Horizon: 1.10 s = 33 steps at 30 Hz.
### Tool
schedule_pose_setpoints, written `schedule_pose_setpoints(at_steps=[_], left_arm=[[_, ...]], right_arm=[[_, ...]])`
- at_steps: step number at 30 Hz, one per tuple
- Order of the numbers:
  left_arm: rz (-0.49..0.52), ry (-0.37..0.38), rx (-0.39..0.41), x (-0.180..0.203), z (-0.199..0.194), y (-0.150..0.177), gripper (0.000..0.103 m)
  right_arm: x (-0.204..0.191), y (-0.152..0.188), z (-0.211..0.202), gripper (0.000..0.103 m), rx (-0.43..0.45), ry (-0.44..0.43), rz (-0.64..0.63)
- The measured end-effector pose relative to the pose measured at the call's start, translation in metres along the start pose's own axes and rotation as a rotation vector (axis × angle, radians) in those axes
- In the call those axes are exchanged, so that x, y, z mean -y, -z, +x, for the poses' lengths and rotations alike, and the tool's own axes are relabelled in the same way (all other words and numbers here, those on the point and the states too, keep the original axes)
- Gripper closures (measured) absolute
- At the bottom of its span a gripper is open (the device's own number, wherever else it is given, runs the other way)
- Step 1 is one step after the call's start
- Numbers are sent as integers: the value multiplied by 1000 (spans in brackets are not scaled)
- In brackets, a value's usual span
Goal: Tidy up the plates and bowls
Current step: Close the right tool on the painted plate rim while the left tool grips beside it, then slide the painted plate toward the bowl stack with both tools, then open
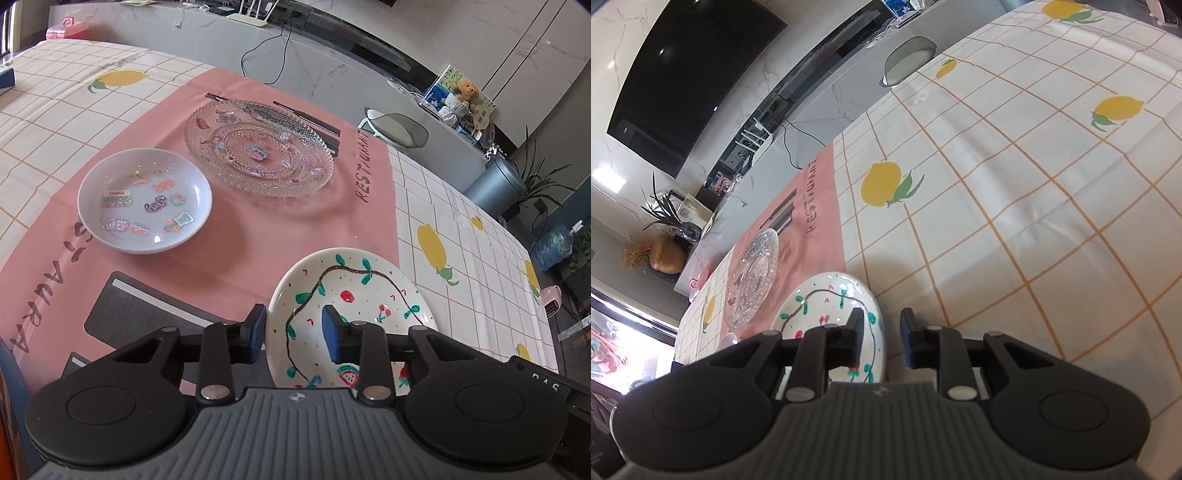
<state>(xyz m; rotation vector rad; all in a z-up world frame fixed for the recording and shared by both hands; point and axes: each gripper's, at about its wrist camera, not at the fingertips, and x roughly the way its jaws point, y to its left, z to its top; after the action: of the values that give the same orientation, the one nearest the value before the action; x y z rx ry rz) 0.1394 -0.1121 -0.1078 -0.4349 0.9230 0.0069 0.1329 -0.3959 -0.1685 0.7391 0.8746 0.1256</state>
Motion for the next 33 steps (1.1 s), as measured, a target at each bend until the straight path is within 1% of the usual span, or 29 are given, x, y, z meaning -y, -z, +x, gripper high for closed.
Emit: schedule_pose_setpoints(at_steps=[1,3,4,6,7,8,13,22,26,33], left_arm=[[5,0,9,0,0,1,72],[16,-5,23,-1,-1,3,79],[24,-13,28,-1,-1,4,80],[36,-22,33,0,-1,5,82],[40,-23,33,0,-2,5,82],[43,-23,34,1,-2,5,82],[77,-32,38,5,-7,11,84],[94,24,23,7,-29,24,84],[101,50,18,5,-43,34,84],[134,92,15,3,-65,50,84]], right_arm=[[0,0,1,82,-1,-6,1],[0,0,3,82,-5,-21,0],[-1,0,4,83,-6,-28,-3],[-3,3,5,89,1,-20,-14],[-4,3,5,96,7,-6,-24],[-4,4,5,97,11,2,-31],[-2,4,-1,98,9,5,-24],[-2,9,-30,99,9,26,-23],[1,18,-45,99,4,36,-8],[12,46,-72,99,-5,48,42]])
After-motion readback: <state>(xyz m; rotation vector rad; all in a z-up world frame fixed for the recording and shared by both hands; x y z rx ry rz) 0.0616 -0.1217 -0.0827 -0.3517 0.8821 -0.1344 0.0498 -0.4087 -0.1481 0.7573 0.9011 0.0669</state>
